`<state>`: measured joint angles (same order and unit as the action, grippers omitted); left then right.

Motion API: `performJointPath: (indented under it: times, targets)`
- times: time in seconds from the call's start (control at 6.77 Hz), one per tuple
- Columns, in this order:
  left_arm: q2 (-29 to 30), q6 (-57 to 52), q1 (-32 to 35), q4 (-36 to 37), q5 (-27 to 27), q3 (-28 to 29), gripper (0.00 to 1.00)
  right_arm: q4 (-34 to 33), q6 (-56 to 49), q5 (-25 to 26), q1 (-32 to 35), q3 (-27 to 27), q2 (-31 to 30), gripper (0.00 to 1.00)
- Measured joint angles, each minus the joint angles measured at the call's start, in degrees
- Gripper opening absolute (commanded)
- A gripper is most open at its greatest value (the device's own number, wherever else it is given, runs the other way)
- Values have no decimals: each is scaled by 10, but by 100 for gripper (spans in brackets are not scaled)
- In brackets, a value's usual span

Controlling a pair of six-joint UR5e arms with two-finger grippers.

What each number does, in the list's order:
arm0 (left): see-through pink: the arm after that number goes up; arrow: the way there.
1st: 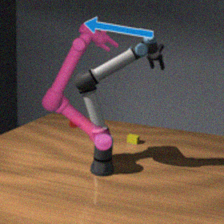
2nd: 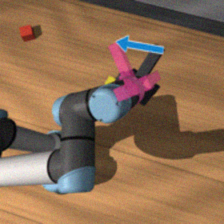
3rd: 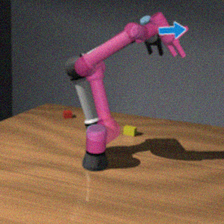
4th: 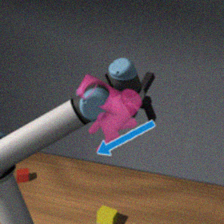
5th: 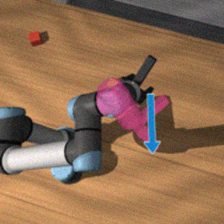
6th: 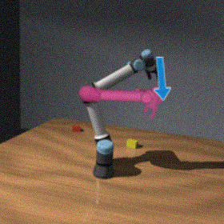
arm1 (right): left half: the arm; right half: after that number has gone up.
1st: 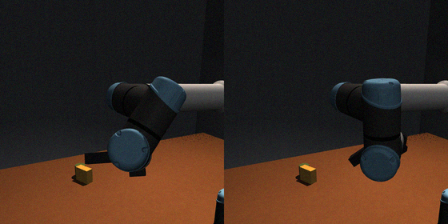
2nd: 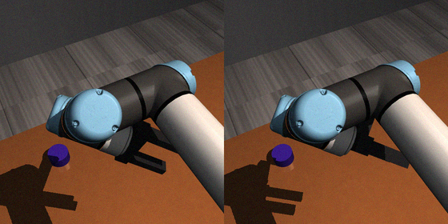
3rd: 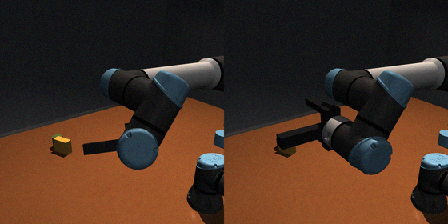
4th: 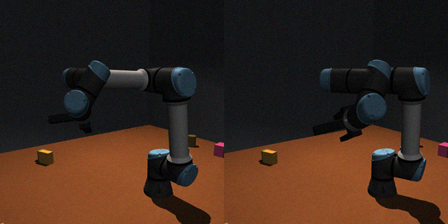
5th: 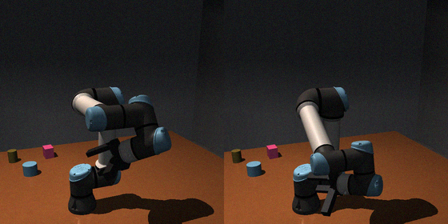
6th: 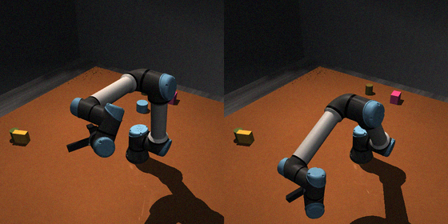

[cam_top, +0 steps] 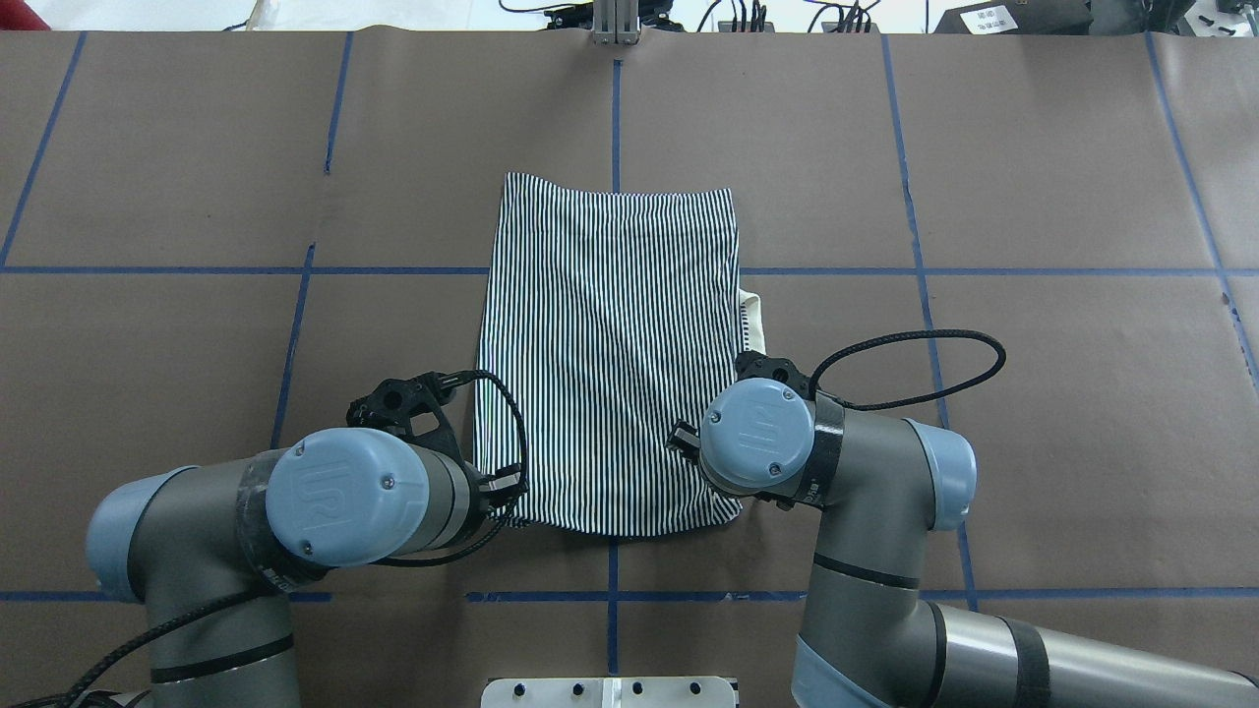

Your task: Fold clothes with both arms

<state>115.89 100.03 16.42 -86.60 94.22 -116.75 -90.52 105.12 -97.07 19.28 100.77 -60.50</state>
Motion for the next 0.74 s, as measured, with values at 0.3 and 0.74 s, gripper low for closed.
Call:
performJointPath:
  times: [0.3, 0.74]
  targets:
    - [0, 0, 0, 2, 0, -1, 0, 1, 0, -5, 1, 0, 1, 0]
    - [0, 0, 0, 7, 0, -6, 0, 1, 0, -19, 8, 0, 5, 0]
